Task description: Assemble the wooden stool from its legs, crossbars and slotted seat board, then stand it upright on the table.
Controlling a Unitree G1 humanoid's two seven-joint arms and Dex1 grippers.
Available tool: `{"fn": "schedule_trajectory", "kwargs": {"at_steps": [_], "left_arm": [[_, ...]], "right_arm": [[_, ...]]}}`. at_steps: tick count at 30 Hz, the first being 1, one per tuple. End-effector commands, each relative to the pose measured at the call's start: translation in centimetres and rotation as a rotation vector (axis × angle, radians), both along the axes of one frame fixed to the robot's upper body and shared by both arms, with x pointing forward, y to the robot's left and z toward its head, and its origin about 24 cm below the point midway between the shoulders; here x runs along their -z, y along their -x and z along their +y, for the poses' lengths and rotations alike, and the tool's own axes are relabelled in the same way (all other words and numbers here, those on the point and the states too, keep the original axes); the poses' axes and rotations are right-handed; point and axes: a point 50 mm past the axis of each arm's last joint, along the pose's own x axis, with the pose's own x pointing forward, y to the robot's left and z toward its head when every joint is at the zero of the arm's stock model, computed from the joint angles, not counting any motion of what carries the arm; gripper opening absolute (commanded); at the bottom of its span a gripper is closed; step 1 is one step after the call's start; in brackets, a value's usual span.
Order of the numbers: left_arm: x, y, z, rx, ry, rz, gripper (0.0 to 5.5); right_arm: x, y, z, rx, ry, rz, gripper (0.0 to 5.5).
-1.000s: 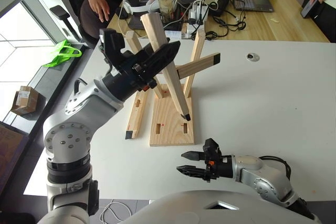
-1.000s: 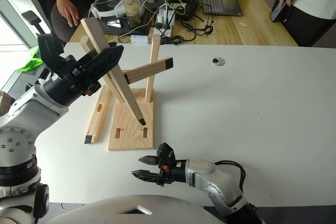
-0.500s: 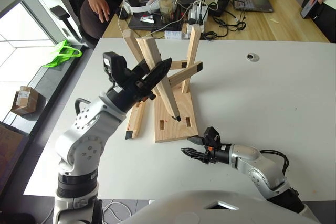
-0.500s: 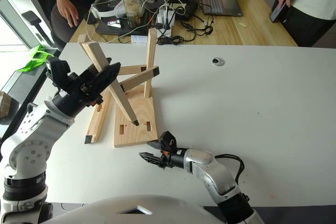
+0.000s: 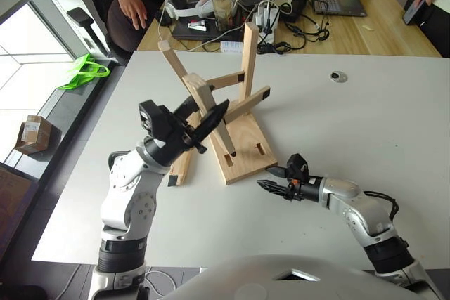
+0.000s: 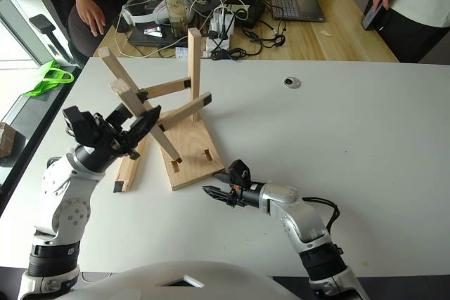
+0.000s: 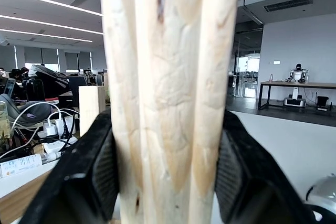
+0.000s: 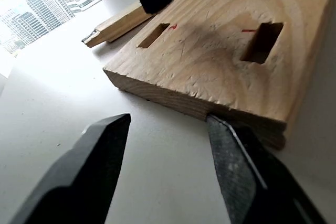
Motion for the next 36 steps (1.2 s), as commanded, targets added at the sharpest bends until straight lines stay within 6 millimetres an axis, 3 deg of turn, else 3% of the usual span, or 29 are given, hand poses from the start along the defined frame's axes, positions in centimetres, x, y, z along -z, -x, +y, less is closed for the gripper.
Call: {"fn": "schedule_trajectory", "kwargs": {"at_steps": [1,13,23,36], "left_arm": [[1.0,0.8,-0.9,0.022,-0.065,-0.041,2.08],[2.3,2.8,-0.7,-0.027,-0.118,-0.088,2.08],[1.9,4.8,-1.0,0.085,-0.164,-0.069,2.08],[0.1,3.4,1.4,0.087,-0.207,-0.082,2.08]], "right_arm": [[-1.1,-0.9,-1.3,-0.048,-0.006,0.0,2.69],[-2.4,-2.5,-3.9,-0.082,0.017,0.005,2.69],[-3.0,-2.9,-5.3,-0.062,0.01,0.011,2.69],[-2.5,-0.9,-5.1,-0.017,-0.051,0.028,2.69]]}}
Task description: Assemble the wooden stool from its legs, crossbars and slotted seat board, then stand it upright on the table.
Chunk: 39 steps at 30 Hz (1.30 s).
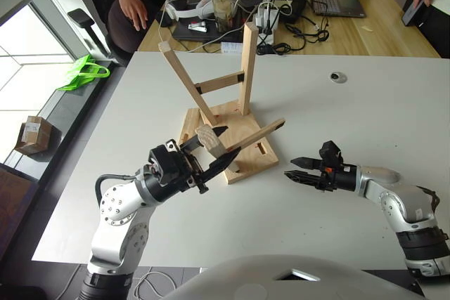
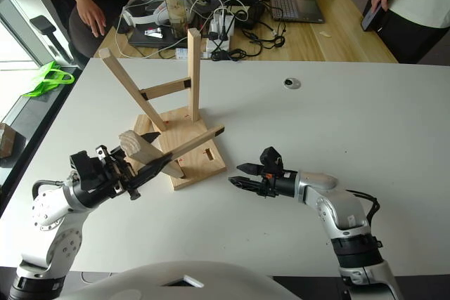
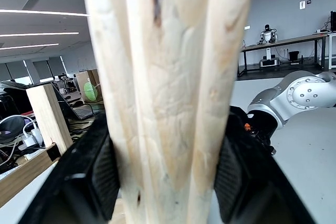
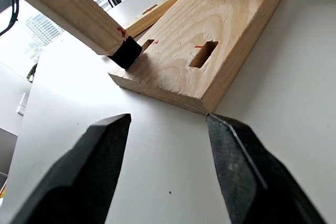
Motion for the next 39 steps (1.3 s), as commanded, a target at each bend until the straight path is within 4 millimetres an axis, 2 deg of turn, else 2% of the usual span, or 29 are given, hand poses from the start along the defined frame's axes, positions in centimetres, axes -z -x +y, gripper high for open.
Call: {"fn": "schedule_trajectory", "kwargs": {"at_steps": [1,6,17,28,39], "left_arm": [[-0.5,-0.7,1.0,-0.017,-0.025,-0.007,2.08],[-0.9,-1.2,1.3,-0.022,-0.02,-0.018,2.08],[-0.7,-0.4,0.5,-0.041,0.018,-0.015,2.08],[0.4,0.7,0.1,0.016,-0.098,-0.036,2.08],[-0.4,-0.5,0.1,-0.005,-0.147,-0.147,2.08]], "right_arm": [[-0.6,0.1,0.3,-0.009,-0.028,-0.016,2.69],[-0.7,0.6,0.5,-0.035,-0.043,-0.008,2.69],[-1.1,1.0,0.4,-0.069,-0.048,0.006,2.69],[-1.6,1.4,0.4,-0.101,-0.074,0.019,2.69],[-2.1,1.2,0.4,-0.137,-0.066,0.022,2.69]]}}
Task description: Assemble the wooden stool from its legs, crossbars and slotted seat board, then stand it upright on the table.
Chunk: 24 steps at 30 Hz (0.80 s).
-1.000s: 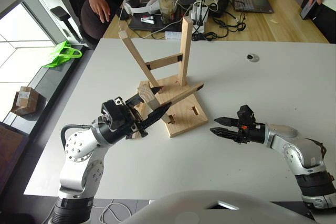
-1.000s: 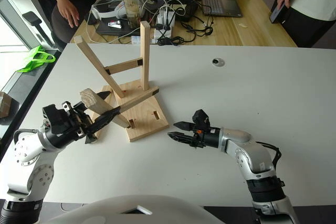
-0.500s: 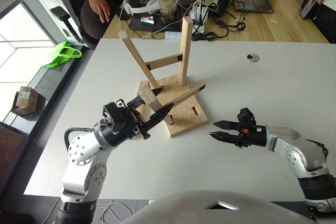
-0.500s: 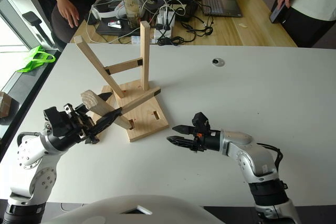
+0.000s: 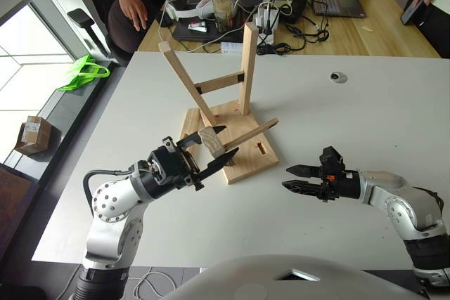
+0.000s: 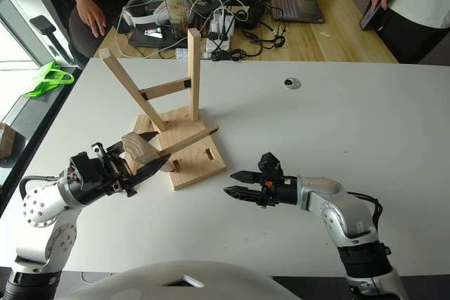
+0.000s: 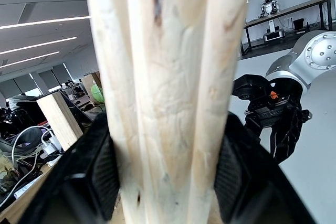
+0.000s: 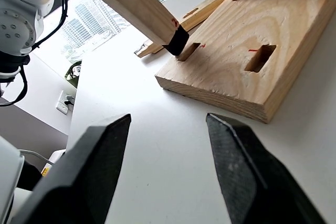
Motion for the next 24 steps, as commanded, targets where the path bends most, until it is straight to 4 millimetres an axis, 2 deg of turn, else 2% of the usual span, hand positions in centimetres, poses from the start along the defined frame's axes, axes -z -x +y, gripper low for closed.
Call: {"fn": "schedule_trajectory", "kwargs": {"at_steps": [1,10,15,18,24], "left_arm": [[-0.3,-0.2,-0.3,0.011,-0.031,-0.045,2.08],[-0.1,0.9,-2.4,0.024,0.0,-0.064,2.08],[0.2,1.2,-2.7,0.008,0.03,-0.046,2.08],[0.4,1.2,-2.0,-0.047,0.077,-0.011,2.08],[1.6,0.4,1.1,-0.172,0.163,0.082,2.08]], "right_arm": [[-0.6,-0.3,-0.1,-0.031,0.012,-0.011,2.69],[-1.2,-0.7,-0.9,-0.092,0.041,-0.002,2.69],[-1.3,-0.9,-1.0,-0.103,0.054,-0.003,2.69],[-1.3,-0.9,-1.1,-0.101,0.057,-0.004,2.69],[-1.2,-1.0,-1.1,-0.093,0.06,-0.009,2.69]]}}
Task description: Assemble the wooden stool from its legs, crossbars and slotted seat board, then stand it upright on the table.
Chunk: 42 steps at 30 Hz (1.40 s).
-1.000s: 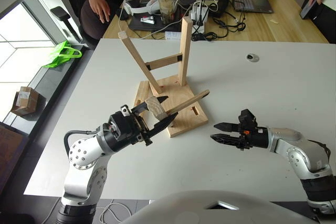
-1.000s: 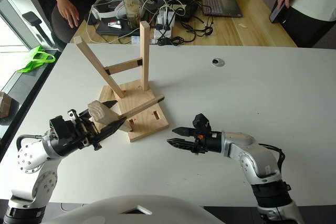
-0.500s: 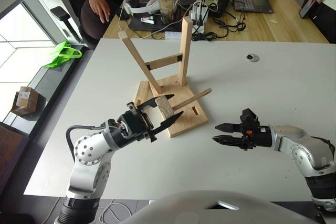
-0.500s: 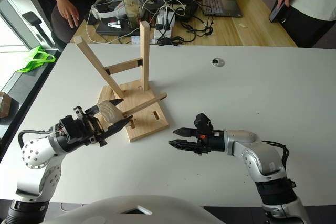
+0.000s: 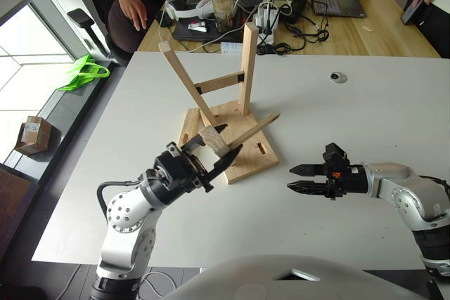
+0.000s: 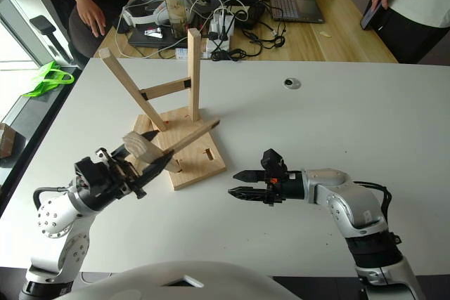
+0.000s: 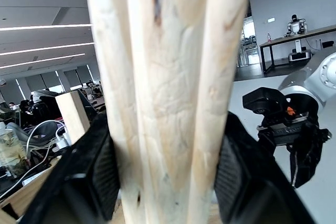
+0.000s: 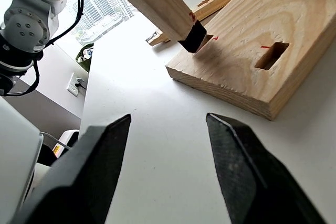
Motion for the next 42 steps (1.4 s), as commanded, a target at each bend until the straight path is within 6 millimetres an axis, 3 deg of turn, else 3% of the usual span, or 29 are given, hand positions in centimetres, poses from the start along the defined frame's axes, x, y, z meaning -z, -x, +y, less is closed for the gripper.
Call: {"fn": "schedule_trajectory", "kwargs": {"at_steps": [1,6,17,23,42], "left_arm": [[0.8,-0.3,1.5,-0.034,-0.001,0.043,2.08],[1.1,-0.4,1.5,0.005,-0.031,0.047,2.08],[-0.4,0.2,-1.1,0.138,0.016,0.036,2.08],[1.1,0.4,0.1,0.099,-0.064,0.057,2.08],[1.6,0.9,0.6,0.162,-0.244,0.031,2.08]], "right_arm": [[-0.2,-0.4,-0.3,0.003,0.024,-0.017,2.69],[-0.3,-0.6,-0.3,-0.011,0.025,-0.018,2.69],[-0.3,-0.6,-0.3,-0.009,0.019,-0.017,2.69],[-0.7,-1.0,-0.5,-0.028,0.025,-0.022,2.69],[-1.0,-0.6,-0.7,-0.07,0.027,0.006,2.69]]}}
